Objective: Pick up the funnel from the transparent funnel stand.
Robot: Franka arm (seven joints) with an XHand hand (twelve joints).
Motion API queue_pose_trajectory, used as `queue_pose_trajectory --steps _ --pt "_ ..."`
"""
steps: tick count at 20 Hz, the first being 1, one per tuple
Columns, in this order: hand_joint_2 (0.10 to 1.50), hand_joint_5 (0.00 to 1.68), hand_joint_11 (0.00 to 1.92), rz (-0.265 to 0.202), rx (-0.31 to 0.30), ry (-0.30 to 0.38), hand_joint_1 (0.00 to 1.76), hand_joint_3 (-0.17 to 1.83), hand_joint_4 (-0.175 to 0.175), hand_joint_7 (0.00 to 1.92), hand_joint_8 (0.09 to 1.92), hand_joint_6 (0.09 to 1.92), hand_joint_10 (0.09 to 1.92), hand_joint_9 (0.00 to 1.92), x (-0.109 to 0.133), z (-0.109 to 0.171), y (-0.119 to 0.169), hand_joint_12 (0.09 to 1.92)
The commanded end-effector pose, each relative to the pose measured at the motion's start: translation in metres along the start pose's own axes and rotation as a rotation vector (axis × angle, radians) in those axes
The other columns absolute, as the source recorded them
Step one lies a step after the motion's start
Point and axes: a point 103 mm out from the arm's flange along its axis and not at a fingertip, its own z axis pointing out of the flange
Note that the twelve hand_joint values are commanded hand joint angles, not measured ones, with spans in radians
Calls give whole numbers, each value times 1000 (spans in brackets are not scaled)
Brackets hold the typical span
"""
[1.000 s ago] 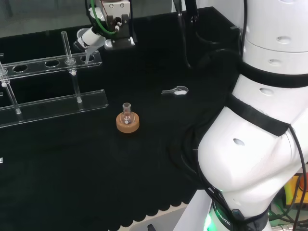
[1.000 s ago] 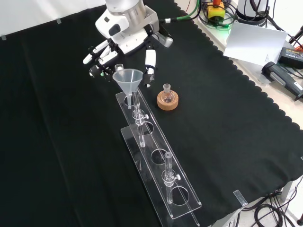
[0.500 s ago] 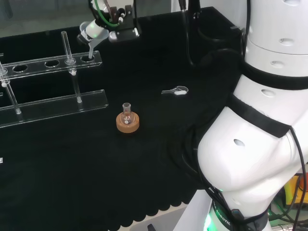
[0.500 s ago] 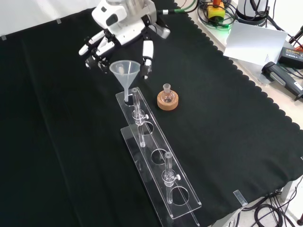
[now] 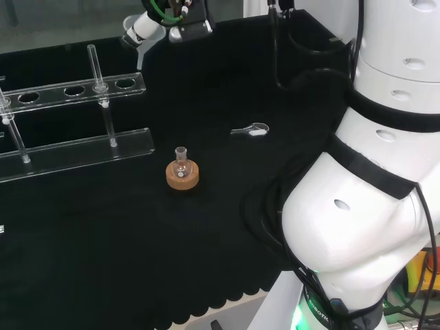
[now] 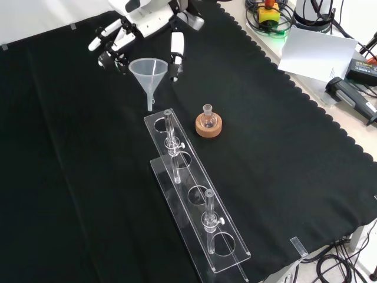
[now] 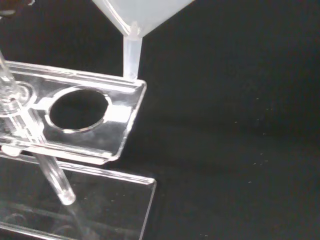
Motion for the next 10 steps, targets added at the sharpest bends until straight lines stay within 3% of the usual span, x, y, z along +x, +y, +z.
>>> queue_pose_trajectory --steps 1,10 --pt "799 7 0 6 -13 -59 814 77 -131 1060 784 87 669 593 -14 -18 -11 87" --pt "796 17 0 -1 -14 -80 830 88 -132 1071 794 87 653 602 -14 -28 -20 87"
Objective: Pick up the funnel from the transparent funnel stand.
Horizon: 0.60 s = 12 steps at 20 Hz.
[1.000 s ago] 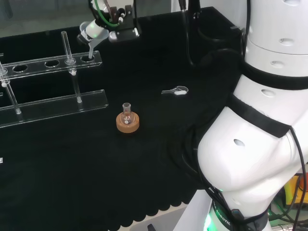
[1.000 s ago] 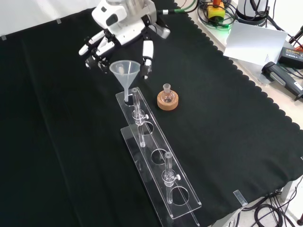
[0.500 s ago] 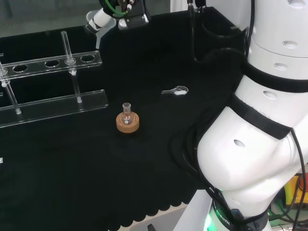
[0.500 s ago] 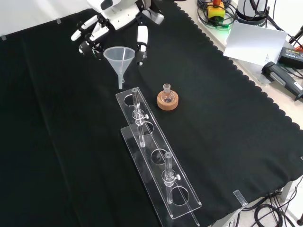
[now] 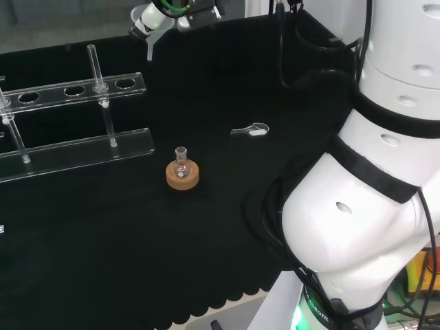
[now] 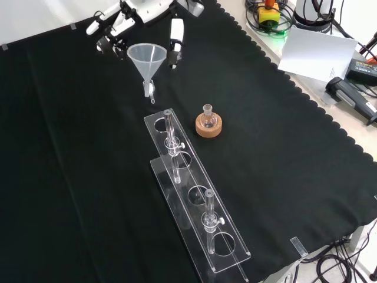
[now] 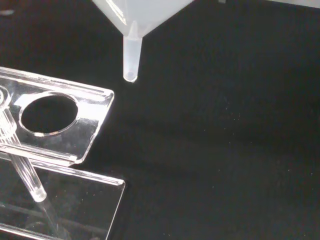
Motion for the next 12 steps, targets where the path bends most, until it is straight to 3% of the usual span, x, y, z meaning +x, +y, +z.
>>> queue_pose_trajectory --steps 1,6,7,12 --pt "796 19 0 -8 -11 -2 832 89 -132 1073 796 87 652 603 -3 -3 -6 87" --pt "799 23 0 3 -12 27 848 98 -131 1080 803 87 645 608 -6 8 -12 87" --pt "800 23 0 17 -2 17 850 99 -131 1079 803 87 644 609 -4 10 -12 87" --pt "788 26 0 -1 19 14 860 135 -131 1071 822 87 617 621 16 16 -8 87"
